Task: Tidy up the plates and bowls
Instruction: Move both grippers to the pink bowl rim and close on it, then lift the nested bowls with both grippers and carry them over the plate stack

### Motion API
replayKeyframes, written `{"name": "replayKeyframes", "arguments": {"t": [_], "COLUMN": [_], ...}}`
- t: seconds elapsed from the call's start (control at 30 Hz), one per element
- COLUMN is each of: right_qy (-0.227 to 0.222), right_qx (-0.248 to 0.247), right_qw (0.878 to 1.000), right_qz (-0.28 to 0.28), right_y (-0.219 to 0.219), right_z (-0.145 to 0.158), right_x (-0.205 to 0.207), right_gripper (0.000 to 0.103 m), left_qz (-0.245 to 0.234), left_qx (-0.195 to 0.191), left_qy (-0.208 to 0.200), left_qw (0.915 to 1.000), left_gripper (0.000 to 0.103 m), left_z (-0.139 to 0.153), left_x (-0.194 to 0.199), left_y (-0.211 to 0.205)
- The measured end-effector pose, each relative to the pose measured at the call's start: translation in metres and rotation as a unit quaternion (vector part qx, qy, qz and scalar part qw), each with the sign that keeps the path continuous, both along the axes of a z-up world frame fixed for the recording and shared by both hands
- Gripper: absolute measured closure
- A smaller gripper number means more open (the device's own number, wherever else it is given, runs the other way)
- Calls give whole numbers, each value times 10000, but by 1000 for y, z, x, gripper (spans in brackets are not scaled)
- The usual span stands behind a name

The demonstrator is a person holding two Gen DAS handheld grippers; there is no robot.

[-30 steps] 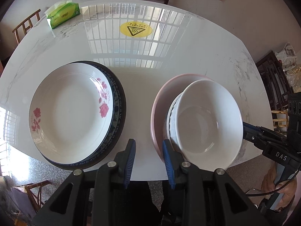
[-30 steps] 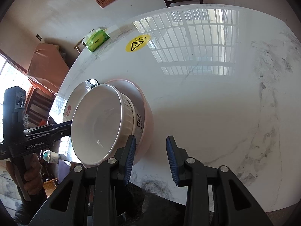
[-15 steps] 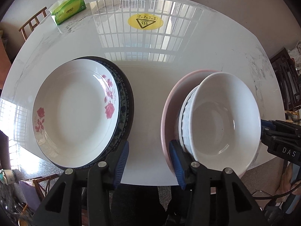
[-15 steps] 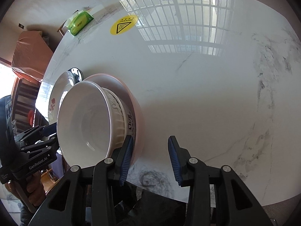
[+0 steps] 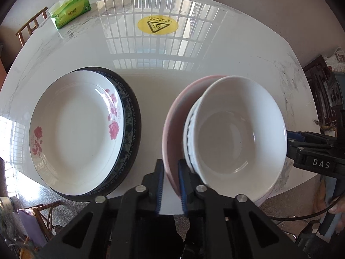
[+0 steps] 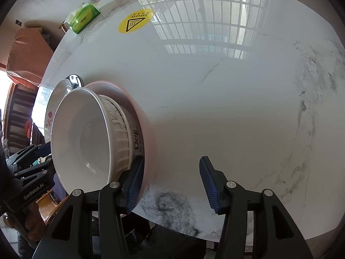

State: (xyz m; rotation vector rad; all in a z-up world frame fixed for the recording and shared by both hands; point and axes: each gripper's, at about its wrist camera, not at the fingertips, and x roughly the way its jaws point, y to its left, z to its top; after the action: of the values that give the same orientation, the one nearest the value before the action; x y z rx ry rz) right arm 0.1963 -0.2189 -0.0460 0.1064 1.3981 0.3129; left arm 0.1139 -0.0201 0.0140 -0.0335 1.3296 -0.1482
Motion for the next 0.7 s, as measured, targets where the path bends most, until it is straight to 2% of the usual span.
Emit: {"name": "replayKeyframes", "arguments": {"t": [0.03, 0.1, 0.17, 0.2, 0.3, 0.37, 0.5, 0.7], "right_qy": [20, 26, -43, -30, 22, -96, 67, 2], "right_qx": [35, 37, -27, 25, 172, -22, 189, 251], "right_qw": [10000, 10000, 9997, 9996, 9987, 9977, 9983, 9984], "right_qz": [-28, 51, 240, 284, 480, 673, 550, 513], "right_y": [-1, 1, 7, 9, 17, 28, 21, 20], "right_z": [-1, -1, 2, 3, 5, 8, 7, 12], "right_x": [1, 2, 1, 0, -1, -4, -1, -5], "right_gripper": [52, 52, 60, 68, 89, 89, 89, 89], "left_qz": [0, 67, 136, 128, 123, 95, 94, 141], "left_qx": [179, 175, -82, -138, 16, 39, 14, 29], "left_qy": [-88, -132, -117, -124, -203, -243, -215, -296], "left_qw": [9998, 9997, 9998, 9997, 9997, 9997, 9997, 9995], "left_gripper": [93, 93, 93, 93, 93, 93, 93, 93], "left_z": [1, 2, 2, 4, 7, 7, 8, 22], "left_x": [-1, -2, 0, 1, -3, -6, -6, -7], "left_y": [-5, -4, 3, 6, 2, 1, 2, 2]}}
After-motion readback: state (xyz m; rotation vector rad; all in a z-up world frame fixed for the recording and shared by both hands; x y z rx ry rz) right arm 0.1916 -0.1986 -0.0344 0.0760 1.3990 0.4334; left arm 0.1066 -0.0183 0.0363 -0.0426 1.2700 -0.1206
